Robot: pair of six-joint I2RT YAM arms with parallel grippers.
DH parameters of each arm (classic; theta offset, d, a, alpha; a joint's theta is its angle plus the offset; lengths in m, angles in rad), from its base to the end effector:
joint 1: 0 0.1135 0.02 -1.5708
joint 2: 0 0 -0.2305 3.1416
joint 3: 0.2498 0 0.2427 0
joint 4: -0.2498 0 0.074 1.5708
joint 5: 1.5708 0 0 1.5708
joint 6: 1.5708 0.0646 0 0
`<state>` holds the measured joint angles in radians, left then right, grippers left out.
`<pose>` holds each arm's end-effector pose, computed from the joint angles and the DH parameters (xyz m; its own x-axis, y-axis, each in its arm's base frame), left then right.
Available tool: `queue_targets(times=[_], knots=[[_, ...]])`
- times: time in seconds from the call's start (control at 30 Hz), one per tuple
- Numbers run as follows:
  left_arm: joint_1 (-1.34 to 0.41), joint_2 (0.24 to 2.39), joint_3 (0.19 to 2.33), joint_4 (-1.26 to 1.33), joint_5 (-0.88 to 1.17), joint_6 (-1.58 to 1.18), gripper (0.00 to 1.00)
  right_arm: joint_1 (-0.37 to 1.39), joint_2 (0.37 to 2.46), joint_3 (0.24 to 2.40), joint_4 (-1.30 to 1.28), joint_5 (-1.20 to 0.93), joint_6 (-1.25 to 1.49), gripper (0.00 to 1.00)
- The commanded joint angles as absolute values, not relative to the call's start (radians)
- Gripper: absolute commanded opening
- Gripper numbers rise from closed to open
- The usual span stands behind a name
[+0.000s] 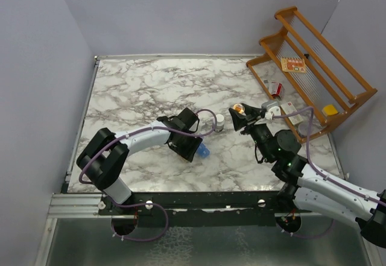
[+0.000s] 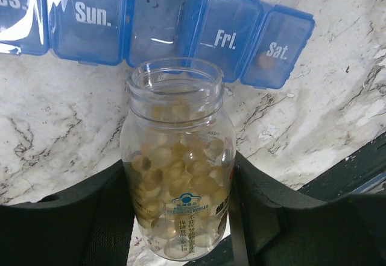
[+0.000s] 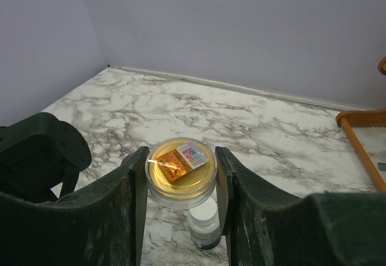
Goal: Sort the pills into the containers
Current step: Pour the pill into the pill container.
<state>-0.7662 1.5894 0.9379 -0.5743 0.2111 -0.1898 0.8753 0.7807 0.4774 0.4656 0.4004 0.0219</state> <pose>0.2025 -0.2137 0.1200 -0.8035 0.5172 -0.2949 0.5881 0.7667 -0.2575 0.1669 0.1607 0.2843 0.0934 0.1434 -0.9852 -0.4627 0.8825 0.0846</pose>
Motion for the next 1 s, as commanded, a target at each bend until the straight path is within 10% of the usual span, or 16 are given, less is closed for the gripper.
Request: queue_targets(times=[0.0,0.97], knots=[[-0.77,1.619,0.984,-0.607,0.189,-0.162,0.0,0.873,0.757,0.46,0.458,0.433,0.016,0.01],[-0.77,1.695,1.116,-0.792,0.146,-0.081,0.0,0.873,0.716,0.45,0.448,0.465,0.012,0.01]])
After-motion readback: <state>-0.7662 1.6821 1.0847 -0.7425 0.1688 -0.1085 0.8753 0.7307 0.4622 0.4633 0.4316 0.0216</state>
